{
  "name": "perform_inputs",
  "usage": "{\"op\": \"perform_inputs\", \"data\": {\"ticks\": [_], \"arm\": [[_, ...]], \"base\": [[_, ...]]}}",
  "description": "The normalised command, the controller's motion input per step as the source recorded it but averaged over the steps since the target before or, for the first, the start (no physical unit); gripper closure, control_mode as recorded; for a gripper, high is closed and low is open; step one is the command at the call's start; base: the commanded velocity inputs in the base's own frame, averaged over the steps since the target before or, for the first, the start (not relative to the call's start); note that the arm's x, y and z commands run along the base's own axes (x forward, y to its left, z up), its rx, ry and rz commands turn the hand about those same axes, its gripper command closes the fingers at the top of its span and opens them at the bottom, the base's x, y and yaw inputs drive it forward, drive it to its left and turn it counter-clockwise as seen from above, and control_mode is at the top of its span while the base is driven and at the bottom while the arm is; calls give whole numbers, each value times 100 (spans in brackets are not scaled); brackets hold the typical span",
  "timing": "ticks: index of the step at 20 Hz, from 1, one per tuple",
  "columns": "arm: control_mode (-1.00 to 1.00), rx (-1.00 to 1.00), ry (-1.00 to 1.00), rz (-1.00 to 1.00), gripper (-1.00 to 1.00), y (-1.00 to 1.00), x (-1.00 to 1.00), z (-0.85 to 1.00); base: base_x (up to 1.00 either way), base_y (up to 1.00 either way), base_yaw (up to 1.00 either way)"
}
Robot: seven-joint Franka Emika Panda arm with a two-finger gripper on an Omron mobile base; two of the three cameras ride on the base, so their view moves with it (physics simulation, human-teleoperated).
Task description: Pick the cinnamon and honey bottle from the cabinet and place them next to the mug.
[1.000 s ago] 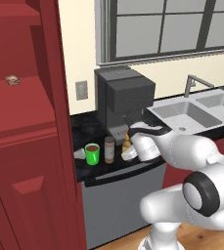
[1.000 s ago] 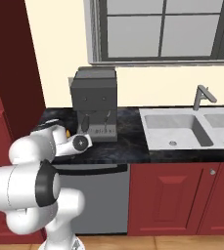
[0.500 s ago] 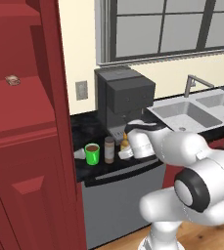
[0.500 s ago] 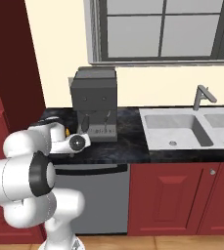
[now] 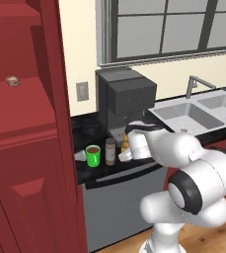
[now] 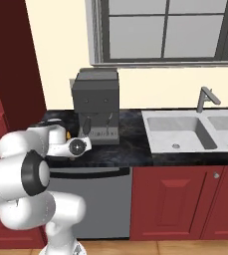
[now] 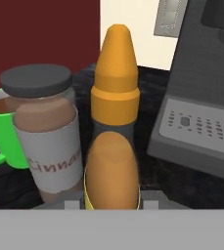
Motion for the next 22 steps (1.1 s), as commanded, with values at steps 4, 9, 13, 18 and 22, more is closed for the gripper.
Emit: {"op": "perform_inputs", "data": {"ticks": [4,9,13,18,22], "arm": [[-100,0,0,0,100,0,12,0],[-100,0,0,0,100,0,11,0],[-100,0,0,0,100,0,0,0],[-100,0,0,0,-100,0,0,0],[-100,0,0,0,-100,0,0,0]], "base": [[0,0,0],[0,0,0],[0,0,0],[0,0,0],[0,0,0]]}}
